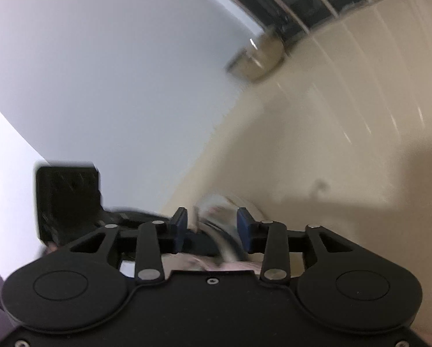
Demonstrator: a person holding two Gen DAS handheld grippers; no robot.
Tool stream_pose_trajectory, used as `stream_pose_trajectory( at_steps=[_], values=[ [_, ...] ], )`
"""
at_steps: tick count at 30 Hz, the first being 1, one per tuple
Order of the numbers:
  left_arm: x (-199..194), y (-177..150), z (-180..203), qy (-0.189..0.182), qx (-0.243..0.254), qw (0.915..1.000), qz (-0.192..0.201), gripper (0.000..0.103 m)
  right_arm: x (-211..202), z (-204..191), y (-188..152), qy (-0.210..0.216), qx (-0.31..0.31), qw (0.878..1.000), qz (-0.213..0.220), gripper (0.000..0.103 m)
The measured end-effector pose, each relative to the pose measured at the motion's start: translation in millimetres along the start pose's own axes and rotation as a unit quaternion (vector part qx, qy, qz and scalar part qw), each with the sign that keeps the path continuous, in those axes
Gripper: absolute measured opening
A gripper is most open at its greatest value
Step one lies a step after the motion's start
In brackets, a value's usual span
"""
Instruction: Lace up shoes with both hands
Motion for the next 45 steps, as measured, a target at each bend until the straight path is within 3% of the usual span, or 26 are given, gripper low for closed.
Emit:
stream_pose_trajectory(
  at_steps=[3,5,8,10,12,14,21,29,32,33,35,38,41,45],
  values=[
    [-32,-13,25,0.053,0.069,0.9934,0.075,0.005,-18,-26,9,-0.014,-0.024,0.999,0.045,0.054],
    [-51,-27,41,0.070,0.108,0.9846,0.118,0.005,-28,-52,12,-0.019,-0.051,0.996,0.072,0.053],
    [-64,-45,58,0.081,0.136,0.9757,0.152,0.005,-26,-82,11,-0.007,-0.073,0.995,0.073,0.051],
    [-67,-49,65,0.080,0.130,0.9751,0.161,0.005,-22,-97,10,-0.007,-0.084,0.994,0.068,0.037],
    [-71,-50,68,0.074,0.119,0.9752,0.172,0.005,-19,-102,10,-0.016,-0.083,0.994,0.062,0.013],
    [-76,-49,69,0.078,0.114,0.9734,0.183,0.005,-17,-104,9,-0.012,-0.072,0.995,0.062,0.001],
    [-97,-57,69,0.038,0.098,0.9688,0.224,0.006,-21,-94,7,0.025,0.029,0.994,0.099,0.001],
    [-103,-59,65,0.013,0.078,0.9704,0.228,0.003,-19,-99,6,0.024,0.033,0.994,0.099,0.001],
    [-97,-60,59,-0.006,0.061,0.9780,0.199,0.003,-18,-103,6,-0.008,0.008,0.996,0.092,0.011],
    [-90,-58,51,-0.017,0.037,0.9832,0.178,0.003,-17,-104,8,-0.032,-0.012,0.995,0.089,0.028],
    [-74,-52,32,-0.030,-0.008,0.9908,0.132,0.003,-20,-107,10,-0.098,-0.077,0.989,0.084,0.050],
    [-49,-37,4,-0.042,-0.063,0.9951,0.065,0.003,-23,-110,10,-0.206,-0.214,0.953,0.055,0.048],
    [-30,-16,-14,-0.070,-0.111,0.9912,0.018,0.003,-9,-107,4,-0.240,-0.317,0.917,-0.020,0.036],
    [-7,-2,-26,-0.089,-0.155,0.9834,-0.030,0.003,17,-91,0,-0.240,-0.369,0.892,-0.099,0.027]
  ],
)
Point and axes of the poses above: each gripper's, at about its wrist camera, not at the fingertips, and x roughly the way its jaws point, z to its right, y to its top, the point moved 5 cm from there along x, roughly the way its jaws point, and after that the axes turned 13 degrees about -x, right-handed, at the moved point
